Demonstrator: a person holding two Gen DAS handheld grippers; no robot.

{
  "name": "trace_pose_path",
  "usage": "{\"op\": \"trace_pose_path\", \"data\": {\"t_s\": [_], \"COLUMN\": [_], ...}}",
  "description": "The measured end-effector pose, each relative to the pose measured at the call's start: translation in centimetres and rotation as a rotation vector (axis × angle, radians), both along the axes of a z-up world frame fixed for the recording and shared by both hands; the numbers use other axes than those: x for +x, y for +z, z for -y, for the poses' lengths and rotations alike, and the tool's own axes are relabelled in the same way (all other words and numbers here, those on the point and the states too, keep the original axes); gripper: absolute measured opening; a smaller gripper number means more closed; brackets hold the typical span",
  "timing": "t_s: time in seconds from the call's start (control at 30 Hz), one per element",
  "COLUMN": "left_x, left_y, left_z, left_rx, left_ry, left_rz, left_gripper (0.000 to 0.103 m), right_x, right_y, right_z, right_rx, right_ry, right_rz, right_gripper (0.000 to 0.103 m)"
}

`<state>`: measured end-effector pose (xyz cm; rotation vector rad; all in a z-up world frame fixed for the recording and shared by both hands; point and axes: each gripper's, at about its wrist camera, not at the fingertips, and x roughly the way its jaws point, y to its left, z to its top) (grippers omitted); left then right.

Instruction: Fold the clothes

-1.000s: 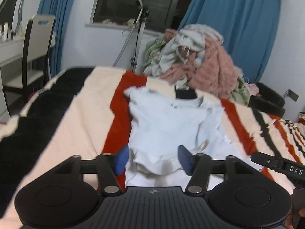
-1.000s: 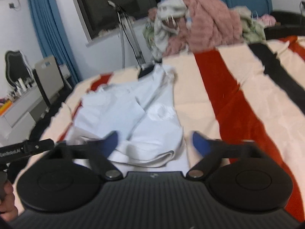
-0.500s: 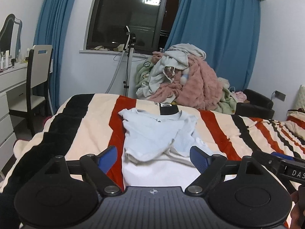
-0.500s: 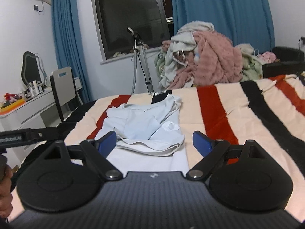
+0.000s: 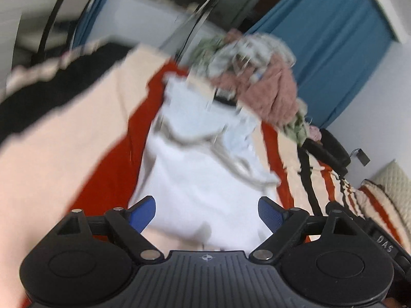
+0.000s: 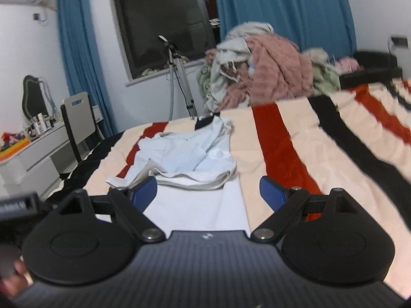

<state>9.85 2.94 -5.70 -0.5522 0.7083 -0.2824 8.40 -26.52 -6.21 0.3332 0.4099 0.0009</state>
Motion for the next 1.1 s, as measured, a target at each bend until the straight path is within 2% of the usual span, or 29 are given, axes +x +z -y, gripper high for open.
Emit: {"op": "trace_pose_path", "data": {"t_s": [0.13, 0.2, 0.27, 0.37, 0.43, 0.47, 0.53, 0.6, 0.67, 0.77, 0.83, 0.9, 0.93, 0.97, 1.03, 1.1], "left_x": [1.1, 1.6, 2.1, 2.5, 2.6, 2.7, 2.9, 3.3, 3.6, 4.1, 4.4, 4.6, 4.8, 4.9, 5.0, 4.4], "left_y": [-2.5, -3.5, -4.8, -7.0, -7.8, -8.0, -8.4, -8.8, -8.9, -9.2, -9.4, -9.5, -9.6, -9.7, -9.6, -8.2], "left_z": [-1.5, -2.2, -2.7, -3.8, -3.9, -3.8, -3.6, -3.4, -3.5, -3.7, -3.8, -4.0, -4.0, -4.1, -4.2, -4.2], "left_rx": [-0.156, -0.218, -0.293, -0.455, -0.498, -0.491, -0.473, -0.46, -0.459, -0.458, -0.457, -0.456, -0.455, -0.455, -0.451, -0.434], "left_ry": [0.011, 0.026, 0.051, 0.105, 0.106, 0.106, 0.112, 0.12, 0.134, 0.154, 0.168, 0.181, 0.188, 0.195, 0.202, 0.183], "left_rz": [-0.132, -0.16, -0.194, -0.249, -0.259, -0.256, -0.245, -0.239, -0.237, -0.233, -0.231, -0.229, -0.228, -0.227, -0.214, -0.158], "left_gripper": [0.088, 0.088, 0.084, 0.08, 0.079, 0.078, 0.073, 0.069, 0.062, 0.053, 0.036, 0.027, 0.017, 0.012, 0.008, 0.006], "right_x": [0.3, 0.3, 0.4, 0.7, 0.9, 1.1, 1.4, 1.5, 1.9, 2.8, 3.2, 3.4, 3.4, 3.3, 3.2, 2.8], "right_y": [-2.3, -3.7, -5.1, -8.8, -10.8, -11.2, -11.4, -11.6, -12.2, -12.9, -12.7, -12.4, -12.3, -12.2, -11.9, -10.9], "right_z": [2.2, 2.9, 3.5, 4.3, 4.0, 3.8, 3.3, 3.3, 3.7, 3.9, 3.9, 3.9, 3.9, 3.9, 4.0, 4.0], "right_rx": [0.247, 0.37, 0.505, 0.899, 1.066, 1.079, 1.04, 1.006, 0.992, 0.973, 0.926, 0.882, 0.876, 0.87, 0.859, 0.849], "right_ry": [-0.013, -0.017, -0.011, 0.023, 0.028, 0.022, 0.001, -0.043, -0.095, -0.14, -0.145, -0.147, -0.144, -0.14, -0.133, -0.11], "right_rz": [-0.109, -0.16, -0.202, -0.264, -0.311, -0.328, -0.352, -0.342, -0.319, -0.297, -0.275, -0.263, -0.254, -0.245, -0.226, -0.173], "right_gripper": [0.088, 0.088, 0.09, 0.09, 0.09, 0.09, 0.09, 0.074, 0.069, 0.051, 0.039, 0.02, 0.019, 0.015, 0.01, 0.009]}}
